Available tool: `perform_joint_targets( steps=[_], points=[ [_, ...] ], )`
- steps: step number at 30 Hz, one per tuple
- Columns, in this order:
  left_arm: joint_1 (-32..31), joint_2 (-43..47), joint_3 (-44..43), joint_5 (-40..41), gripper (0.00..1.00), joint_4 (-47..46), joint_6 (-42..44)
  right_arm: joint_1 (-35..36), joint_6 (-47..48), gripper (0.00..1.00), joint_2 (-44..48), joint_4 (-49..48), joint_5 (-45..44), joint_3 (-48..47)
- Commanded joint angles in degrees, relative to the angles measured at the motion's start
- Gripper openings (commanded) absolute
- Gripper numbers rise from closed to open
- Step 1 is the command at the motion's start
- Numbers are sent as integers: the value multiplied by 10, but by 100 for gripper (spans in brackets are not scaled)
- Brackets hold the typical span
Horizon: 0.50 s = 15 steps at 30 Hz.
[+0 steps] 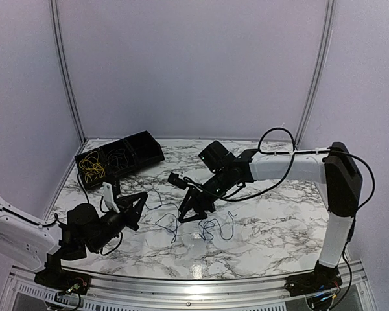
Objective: Untangle the cables
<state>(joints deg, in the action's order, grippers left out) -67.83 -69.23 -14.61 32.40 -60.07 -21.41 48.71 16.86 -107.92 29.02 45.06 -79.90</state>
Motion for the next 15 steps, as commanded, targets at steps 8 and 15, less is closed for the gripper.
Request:
perform_joint_targets(
  steps=[8,15],
  points=[
    [-3,-11,-16,-3,0,-13,6,4,-66,62,-32,-58,83,-43],
    [-3,-15,-9,-1,0,-24,3,6,-60,18,-64,-25,127,-77]
  ],
)
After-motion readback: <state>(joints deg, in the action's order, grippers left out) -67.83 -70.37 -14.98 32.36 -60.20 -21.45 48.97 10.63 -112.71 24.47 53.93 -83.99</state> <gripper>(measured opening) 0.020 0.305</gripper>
